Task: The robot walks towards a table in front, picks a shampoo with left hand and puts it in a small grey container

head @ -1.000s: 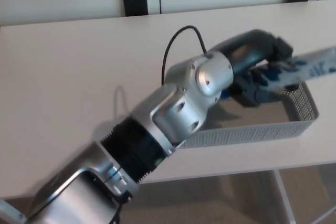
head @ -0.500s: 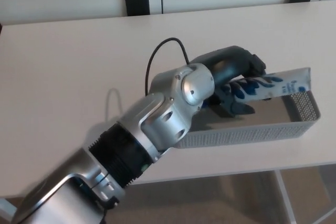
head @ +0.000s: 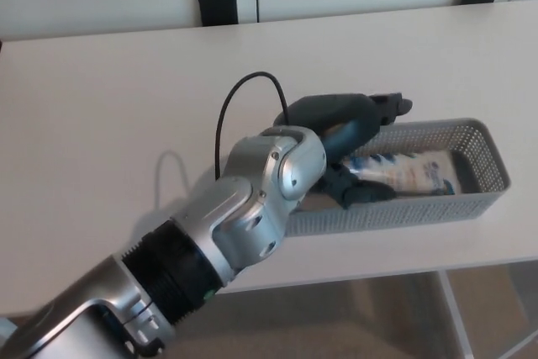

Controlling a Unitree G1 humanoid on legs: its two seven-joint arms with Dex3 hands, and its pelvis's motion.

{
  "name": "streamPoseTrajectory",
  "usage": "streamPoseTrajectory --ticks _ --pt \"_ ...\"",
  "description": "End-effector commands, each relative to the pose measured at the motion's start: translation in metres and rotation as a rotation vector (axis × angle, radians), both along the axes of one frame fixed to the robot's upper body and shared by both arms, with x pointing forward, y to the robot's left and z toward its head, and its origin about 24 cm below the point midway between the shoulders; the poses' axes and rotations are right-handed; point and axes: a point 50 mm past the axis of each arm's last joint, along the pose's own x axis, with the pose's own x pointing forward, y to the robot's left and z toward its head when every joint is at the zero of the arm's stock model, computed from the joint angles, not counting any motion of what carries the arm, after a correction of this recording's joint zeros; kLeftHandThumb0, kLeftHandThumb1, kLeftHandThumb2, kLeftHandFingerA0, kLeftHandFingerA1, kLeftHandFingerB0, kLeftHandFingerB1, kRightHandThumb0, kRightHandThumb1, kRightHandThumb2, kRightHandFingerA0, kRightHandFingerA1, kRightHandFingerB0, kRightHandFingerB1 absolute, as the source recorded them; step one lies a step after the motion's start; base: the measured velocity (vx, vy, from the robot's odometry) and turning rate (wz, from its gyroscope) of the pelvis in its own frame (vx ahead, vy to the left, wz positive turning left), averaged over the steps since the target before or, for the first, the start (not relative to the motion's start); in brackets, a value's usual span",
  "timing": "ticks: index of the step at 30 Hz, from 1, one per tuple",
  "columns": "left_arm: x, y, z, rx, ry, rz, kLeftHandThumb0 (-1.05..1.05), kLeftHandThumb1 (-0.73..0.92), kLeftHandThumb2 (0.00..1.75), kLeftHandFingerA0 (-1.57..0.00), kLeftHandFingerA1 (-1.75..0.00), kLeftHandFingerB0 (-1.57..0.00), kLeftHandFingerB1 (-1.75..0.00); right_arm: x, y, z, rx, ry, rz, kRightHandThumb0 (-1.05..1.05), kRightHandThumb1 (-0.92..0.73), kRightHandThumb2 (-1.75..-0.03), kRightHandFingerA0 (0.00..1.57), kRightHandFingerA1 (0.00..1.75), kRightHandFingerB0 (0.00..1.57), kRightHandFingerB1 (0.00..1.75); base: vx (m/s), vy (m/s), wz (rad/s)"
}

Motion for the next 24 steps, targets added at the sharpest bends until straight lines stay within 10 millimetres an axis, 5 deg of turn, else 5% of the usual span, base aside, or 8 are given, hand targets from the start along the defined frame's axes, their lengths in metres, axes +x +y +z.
streamPoseTrajectory --ticks 1,3,4,10,17,20,21,24 --pt "0.007 0.009 0.008 0.032 -0.095 0.038 -0.93 0.49 0.91 0.0 0.0 0.0 -0.01 0.0 -0.003 0.001 0.013 0.006 -0.007 -0.31 -0.75 -0.62 0.58 0.42 0.48 0.38 0.0 0.0 0.0" --pt "0.008 0.009 0.014 0.012 -0.087 0.038 -0.94 0.5 0.94 0.0 0.0 0.0 0.0 0.001 -0.003 0.002 0.006 0.004 -0.001 -0.32 -0.75 -0.62 0.6 0.43 0.48 0.38 0.0 0.0 0.0" --pt "0.008 0.009 0.018 0.002 -0.096 0.038 -1.01 0.62 0.61 0.0 0.0 0.0 0.0 0.002 -0.003 0.002 0.005 0.002 -0.007 -0.32 -0.74 -0.62 0.61 0.43 0.48 0.38 0.0 0.0 0.0" --pt "-0.003 0.008 0.049 -0.118 -0.201 0.014 -0.99 0.62 0.64 0.0 0.0 0.0 0.0 0.003 -0.004 0.002 0.002 0.002 0.001 -0.32 -0.73 -0.62 0.61 0.43 0.48 0.38 0.0 0.0 0.0" --pt "-0.071 0.029 0.145 -0.437 -0.462 -0.219 -0.9 0.57 0.6 0.0 0.0 0.0 -0.06 0.005 -0.004 0.002 0.007 -0.005 -0.015 -0.3 -0.73 -0.61 0.61 0.43 0.48 0.38 0.0 0.0 0.0" --pt "-0.075 0.032 0.146 -0.443 -0.464 -0.222 -0.9 0.57 0.6 0.0 0.0 0.0 -0.06 0.003 -0.004 0.002 0.007 0.0 -0.014 -0.3 -0.73 -0.61 0.61 0.43 0.48 0.38 0.0 0.0 0.0" --pt "-0.093 0.065 0.163 -0.48 -0.537 -0.223 -0.76 0.45 0.82 0.0 -0.01 0.0 -0.1 0.0 -0.007 0.003 0.003 0.009 -0.011 -0.31 -0.73 -0.61 0.6 0.42 0.49 0.38 0.0 0.0 0.0" --pt "-0.111 0.101 0.173 -0.499 -0.56 -0.199 -0.7 0.42 0.82 0.0 -0.11 -0.02 -0.16 -0.003 -0.011 0.006 -0.009 0.02 -0.001 -0.31 -0.73 -0.61 0.6 0.42 0.48 0.38 0.0 0.0 0.0"
